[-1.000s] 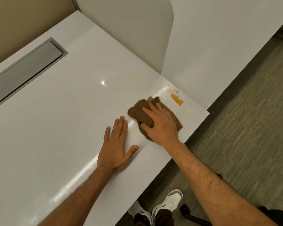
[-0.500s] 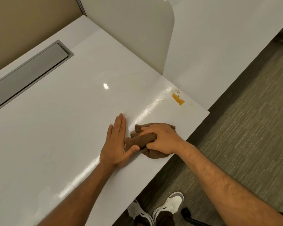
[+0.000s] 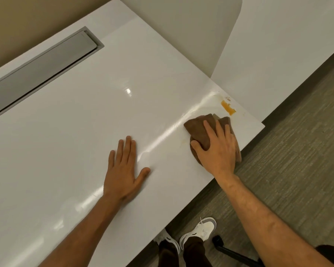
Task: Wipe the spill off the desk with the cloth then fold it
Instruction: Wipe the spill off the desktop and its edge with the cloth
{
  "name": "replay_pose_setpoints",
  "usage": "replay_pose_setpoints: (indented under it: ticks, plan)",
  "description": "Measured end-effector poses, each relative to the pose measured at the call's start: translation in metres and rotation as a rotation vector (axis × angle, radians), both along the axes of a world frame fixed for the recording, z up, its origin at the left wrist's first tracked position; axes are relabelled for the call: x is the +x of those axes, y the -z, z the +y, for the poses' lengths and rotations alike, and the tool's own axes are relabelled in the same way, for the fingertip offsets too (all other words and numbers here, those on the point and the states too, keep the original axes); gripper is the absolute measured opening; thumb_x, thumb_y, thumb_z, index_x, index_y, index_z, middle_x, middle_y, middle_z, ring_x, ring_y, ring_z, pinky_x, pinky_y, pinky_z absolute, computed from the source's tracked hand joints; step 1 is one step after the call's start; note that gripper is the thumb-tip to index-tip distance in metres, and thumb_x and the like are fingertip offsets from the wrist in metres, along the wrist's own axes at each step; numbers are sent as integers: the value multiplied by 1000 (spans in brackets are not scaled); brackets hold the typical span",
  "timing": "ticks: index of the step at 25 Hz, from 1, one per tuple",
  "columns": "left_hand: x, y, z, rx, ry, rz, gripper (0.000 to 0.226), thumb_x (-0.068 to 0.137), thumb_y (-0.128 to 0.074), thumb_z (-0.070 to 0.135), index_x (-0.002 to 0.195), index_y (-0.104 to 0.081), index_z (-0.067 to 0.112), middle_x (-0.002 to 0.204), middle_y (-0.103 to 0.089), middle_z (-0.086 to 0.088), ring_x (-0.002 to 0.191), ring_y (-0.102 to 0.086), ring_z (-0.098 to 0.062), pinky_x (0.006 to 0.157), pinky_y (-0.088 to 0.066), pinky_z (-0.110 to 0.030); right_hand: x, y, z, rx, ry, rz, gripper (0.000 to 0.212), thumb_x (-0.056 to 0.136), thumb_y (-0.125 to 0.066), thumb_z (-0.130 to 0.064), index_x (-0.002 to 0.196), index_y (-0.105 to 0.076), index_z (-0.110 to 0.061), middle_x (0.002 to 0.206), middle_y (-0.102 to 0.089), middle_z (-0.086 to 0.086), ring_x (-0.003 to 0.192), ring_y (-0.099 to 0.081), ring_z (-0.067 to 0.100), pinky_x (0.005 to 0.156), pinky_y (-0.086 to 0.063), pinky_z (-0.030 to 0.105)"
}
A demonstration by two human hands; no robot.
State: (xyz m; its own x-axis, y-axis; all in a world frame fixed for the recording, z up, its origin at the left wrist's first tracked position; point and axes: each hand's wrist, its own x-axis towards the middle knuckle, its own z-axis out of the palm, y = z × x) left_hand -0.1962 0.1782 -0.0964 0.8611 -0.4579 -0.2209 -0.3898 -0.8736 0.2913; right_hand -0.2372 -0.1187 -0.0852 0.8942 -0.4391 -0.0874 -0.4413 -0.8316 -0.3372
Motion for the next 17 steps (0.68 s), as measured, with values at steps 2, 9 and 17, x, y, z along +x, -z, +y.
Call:
replay_pose_setpoints:
  ticks: [2, 9, 17]
  plan:
    - [1, 2, -2, -17, 7, 9, 90, 99, -12, 76, 164, 19, 22, 173, 23, 5, 160, 21, -16, 131, 2, -47, 13, 6, 5, -24, 24, -25, 70, 93, -56, -55, 154, -39, -26, 161, -37, 13, 148, -31, 42, 118, -30, 57]
    - [4, 8, 1, -29, 18, -4, 92, 99, -16, 78, 165, 15, 20, 174, 20, 4, 161, 17, -19, 131, -1, -48, 84, 9, 21, -24, -107, -86, 64, 93, -57, -50, 151, -46, -26, 160, -41, 11, 146, -35, 41, 116, -33, 55]
    - [2, 5, 2, -158, -15, 31, 99, 96, -8, 79, 165, 10, 12, 175, 14, -3, 162, 11, -18, 132, 1, -45, 68, 2, 84, -18, -399, -121, 61, 90, -54, -56, 146, -51, -31, 156, -46, 7, 142, -39, 41, 115, -29, 56]
